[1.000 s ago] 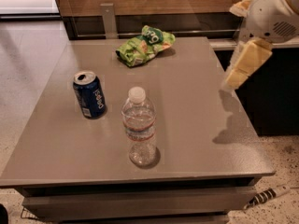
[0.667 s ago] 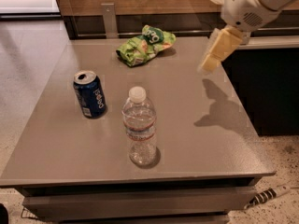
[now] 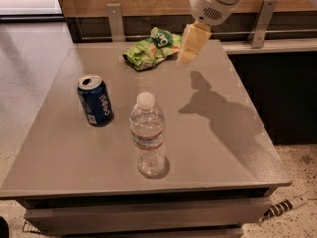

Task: Pick green rice chip bag

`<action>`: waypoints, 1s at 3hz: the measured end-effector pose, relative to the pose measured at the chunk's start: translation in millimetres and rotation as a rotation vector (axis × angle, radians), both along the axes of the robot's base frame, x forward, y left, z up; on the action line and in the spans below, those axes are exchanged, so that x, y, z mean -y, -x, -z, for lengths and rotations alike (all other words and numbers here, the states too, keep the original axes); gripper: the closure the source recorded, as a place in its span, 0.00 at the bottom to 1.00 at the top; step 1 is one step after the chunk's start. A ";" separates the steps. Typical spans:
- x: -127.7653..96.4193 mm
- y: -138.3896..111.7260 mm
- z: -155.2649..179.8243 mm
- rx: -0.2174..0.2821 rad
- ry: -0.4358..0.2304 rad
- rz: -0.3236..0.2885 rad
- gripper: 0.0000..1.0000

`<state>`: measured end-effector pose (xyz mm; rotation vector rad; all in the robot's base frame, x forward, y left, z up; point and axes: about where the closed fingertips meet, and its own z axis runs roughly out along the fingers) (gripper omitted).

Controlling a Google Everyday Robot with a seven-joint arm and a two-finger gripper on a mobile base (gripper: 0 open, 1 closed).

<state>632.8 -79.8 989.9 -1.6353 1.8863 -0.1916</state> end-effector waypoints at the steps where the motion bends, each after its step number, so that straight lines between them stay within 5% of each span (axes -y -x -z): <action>1: -17.4 -34.4 5.6 0.006 0.102 0.031 0.00; 3: -10.4 -51.7 14.6 0.001 0.074 0.030 0.00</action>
Offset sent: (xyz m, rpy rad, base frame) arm 0.0287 0.0119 -0.0055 -0.0814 -0.0002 -0.0318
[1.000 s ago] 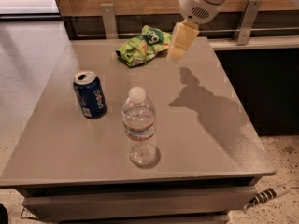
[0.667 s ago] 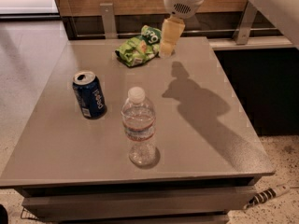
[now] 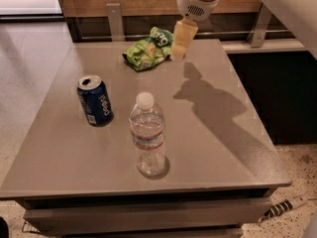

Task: Pick green rice chip bag

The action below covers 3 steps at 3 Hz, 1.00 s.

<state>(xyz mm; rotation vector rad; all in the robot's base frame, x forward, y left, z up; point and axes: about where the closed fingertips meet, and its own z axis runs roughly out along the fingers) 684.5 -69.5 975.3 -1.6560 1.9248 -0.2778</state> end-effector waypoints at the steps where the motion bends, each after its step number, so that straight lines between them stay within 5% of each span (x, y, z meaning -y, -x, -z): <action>1: 13.3 -39.3 23.8 -0.018 -0.059 -0.021 0.00; 3: 6.8 -111.5 69.1 -0.051 -0.220 -0.119 0.00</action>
Offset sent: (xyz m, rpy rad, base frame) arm 0.1355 -0.0367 -0.0626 0.2506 0.0393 0.0951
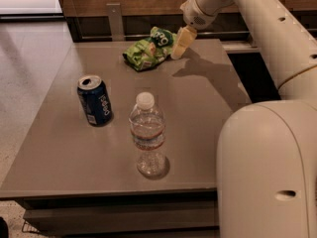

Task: Pick green rice chip bag

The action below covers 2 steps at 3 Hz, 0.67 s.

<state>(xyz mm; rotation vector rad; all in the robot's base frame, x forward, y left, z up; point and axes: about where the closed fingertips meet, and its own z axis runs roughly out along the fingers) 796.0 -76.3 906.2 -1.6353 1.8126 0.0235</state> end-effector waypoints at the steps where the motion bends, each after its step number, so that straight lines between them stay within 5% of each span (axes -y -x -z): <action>1: -16.4 -10.9 11.2 -0.018 -0.035 -0.043 0.00; 2: -47.0 -17.5 19.6 -0.030 -0.075 -0.068 0.00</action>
Offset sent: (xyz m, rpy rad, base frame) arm 0.0215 0.0877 -0.0354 0.1284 0.0524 0.0943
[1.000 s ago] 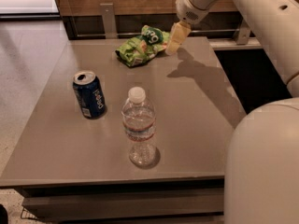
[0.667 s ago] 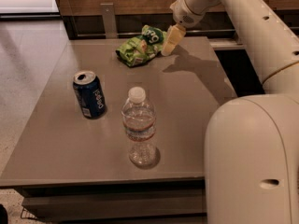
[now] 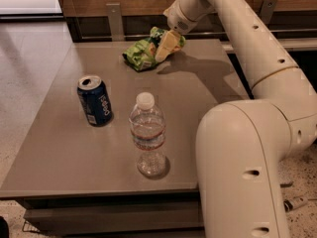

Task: Pick green rice chip bag

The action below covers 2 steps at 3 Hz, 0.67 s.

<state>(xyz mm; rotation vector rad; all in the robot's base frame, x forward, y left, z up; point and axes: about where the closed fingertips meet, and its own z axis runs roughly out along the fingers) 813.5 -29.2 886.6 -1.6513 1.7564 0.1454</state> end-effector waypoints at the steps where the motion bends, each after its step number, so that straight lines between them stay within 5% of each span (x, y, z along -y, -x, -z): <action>1: -28.2 -4.8 21.2 -0.038 -0.045 -0.018 0.00; 2: -46.2 -3.5 40.5 -0.083 -0.057 -0.027 0.00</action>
Offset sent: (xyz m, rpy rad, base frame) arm -0.0017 0.0638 -0.0587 0.0728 0.1323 0.0293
